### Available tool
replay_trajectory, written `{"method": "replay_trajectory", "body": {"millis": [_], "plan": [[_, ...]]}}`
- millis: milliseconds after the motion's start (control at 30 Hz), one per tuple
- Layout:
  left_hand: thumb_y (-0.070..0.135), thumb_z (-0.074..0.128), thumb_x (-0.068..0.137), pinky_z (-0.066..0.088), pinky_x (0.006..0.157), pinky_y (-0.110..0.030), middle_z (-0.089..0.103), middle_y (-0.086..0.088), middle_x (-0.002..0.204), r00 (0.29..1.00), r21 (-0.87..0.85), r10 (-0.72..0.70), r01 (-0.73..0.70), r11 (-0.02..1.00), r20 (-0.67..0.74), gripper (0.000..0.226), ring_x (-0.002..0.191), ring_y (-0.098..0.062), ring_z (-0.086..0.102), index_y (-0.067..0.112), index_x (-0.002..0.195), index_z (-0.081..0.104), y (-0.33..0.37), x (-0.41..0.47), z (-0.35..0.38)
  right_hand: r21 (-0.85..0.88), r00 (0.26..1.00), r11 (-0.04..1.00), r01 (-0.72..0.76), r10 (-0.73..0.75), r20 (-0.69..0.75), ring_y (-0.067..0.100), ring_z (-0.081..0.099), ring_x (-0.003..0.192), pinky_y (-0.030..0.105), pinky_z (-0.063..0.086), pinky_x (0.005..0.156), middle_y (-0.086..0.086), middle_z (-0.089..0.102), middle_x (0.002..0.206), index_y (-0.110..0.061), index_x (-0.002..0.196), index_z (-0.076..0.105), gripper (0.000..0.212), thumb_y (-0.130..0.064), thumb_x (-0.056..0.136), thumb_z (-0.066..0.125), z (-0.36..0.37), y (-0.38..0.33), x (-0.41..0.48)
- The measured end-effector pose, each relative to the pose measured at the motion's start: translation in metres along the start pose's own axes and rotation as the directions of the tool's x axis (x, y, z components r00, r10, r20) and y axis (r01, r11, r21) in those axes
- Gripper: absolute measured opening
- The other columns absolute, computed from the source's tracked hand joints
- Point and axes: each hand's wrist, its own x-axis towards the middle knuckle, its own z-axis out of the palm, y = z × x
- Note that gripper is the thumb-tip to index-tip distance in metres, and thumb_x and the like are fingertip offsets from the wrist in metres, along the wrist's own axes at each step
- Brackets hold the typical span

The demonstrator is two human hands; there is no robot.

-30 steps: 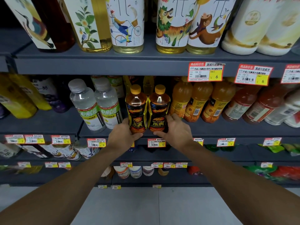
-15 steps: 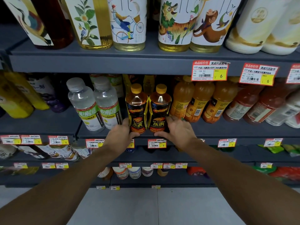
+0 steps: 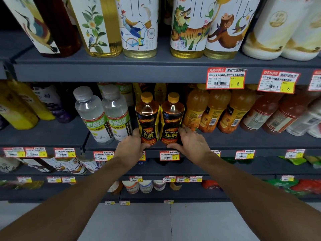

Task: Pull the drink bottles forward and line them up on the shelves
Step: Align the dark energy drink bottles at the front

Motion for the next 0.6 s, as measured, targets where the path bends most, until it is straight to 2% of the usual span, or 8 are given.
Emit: {"method": "replay_trajectory", "body": {"millis": [67,233,600], "plan": [[0.044,0.064,0.094,0.052,0.074,-0.041,0.067,-0.014,0.104,1.000,0.005,-0.002,0.002,1.000,0.001,0.059,0.097,-0.035,0.066,0.011,0.135,0.037,0.0001,-0.0010,-0.0010,-0.004,1.000,1.000,-0.002,0.002,0.009,0.027,0.056,0.124,0.041,0.051,0.093,0.008,0.050,0.145,-0.010,0.139,0.046,0.078,-0.071,0.091,0.050,-0.0010,-0.0011,-0.0003],[0.041,0.063,0.096,0.055,0.082,-0.047,0.067,-0.017,0.108,1.000,-0.004,0.005,-0.005,1.000,0.016,0.065,0.099,-0.034,0.065,0.009,0.143,0.032,0.0031,-0.0023,-0.0025,-0.031,1.000,0.999,0.009,-0.008,0.019,0.027,0.060,0.117,0.041,0.053,0.089,0.008,0.056,0.135,-0.009,0.136,0.047,0.076,-0.071,0.091,0.048,-0.0014,-0.0019,0.0015],[0.033,0.062,0.098,0.055,0.081,-0.049,0.066,-0.015,0.105,0.999,-0.043,-0.047,0.048,0.998,0.022,0.058,0.098,-0.033,0.065,0.011,0.142,0.031,0.0040,-0.0042,-0.0006,-0.006,1.000,1.000,0.002,-0.002,0.016,0.029,0.061,0.116,0.041,0.053,0.089,0.010,0.054,0.136,-0.011,0.141,0.043,0.074,-0.067,0.094,0.047,0.0028,-0.0035,0.0033]]}}
